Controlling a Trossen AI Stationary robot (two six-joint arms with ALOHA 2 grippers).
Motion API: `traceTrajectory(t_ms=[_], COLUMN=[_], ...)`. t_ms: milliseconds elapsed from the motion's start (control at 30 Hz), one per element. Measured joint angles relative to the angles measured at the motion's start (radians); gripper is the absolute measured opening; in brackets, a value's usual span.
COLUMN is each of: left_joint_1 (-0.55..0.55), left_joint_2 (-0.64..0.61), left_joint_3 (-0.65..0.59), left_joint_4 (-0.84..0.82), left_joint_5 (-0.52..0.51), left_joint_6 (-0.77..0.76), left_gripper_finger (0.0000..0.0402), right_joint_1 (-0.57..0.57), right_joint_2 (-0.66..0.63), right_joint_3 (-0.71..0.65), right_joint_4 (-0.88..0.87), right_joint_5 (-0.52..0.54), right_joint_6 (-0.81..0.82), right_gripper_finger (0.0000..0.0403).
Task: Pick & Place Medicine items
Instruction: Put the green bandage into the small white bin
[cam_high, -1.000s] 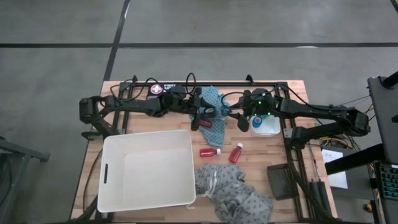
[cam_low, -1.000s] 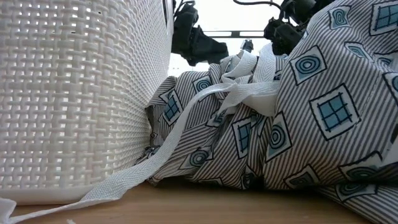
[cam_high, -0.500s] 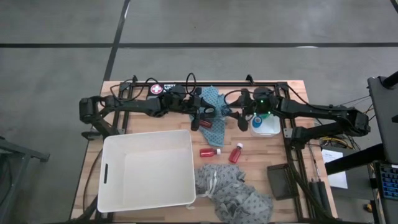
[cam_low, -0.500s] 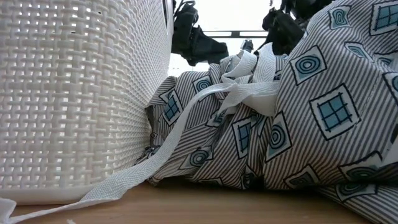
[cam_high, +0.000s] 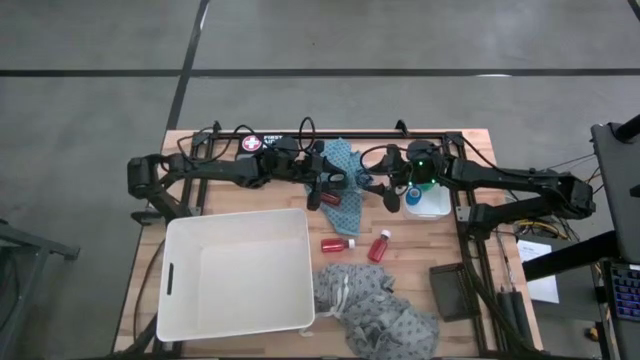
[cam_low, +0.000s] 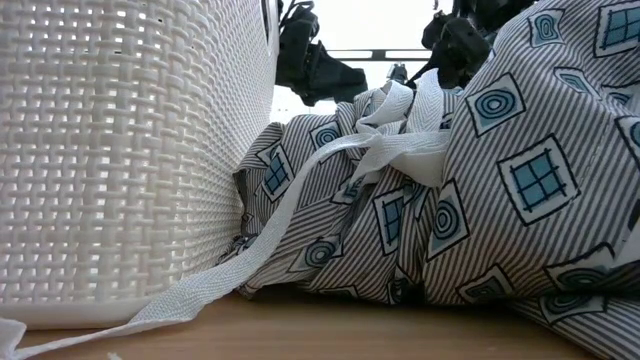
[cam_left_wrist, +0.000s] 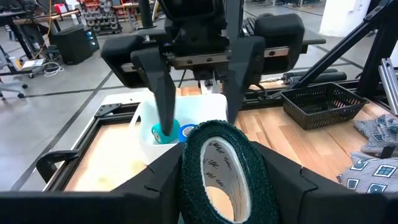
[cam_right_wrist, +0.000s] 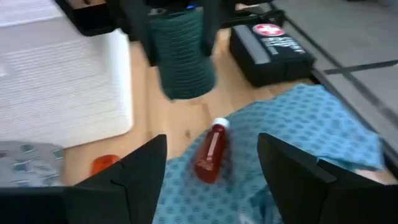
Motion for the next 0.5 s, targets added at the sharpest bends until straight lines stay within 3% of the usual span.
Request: traceTrajectory(t_ms=[367,500], left_joint_1=[0.0,0.0], left_joint_2=[0.0,0.0], left_joint_3=[0.008,0.01], left_joint_4=[0.003,0.088], left_joint_5=[0.0,0.001], left_joint_6=[-0.002,0.036], left_gripper_finger=[0.0166,0.0166], right_joint_1=[0.008,0.01], right_joint_2=[0.025,0.07], right_joint_3=[0.0,0.0], right_joint_4=[0.007,0.003], right_joint_5=[0.0,-0.008], right_joint_6=[0.08,0.102], right_gripper_finger=[0.0268,0.0262])
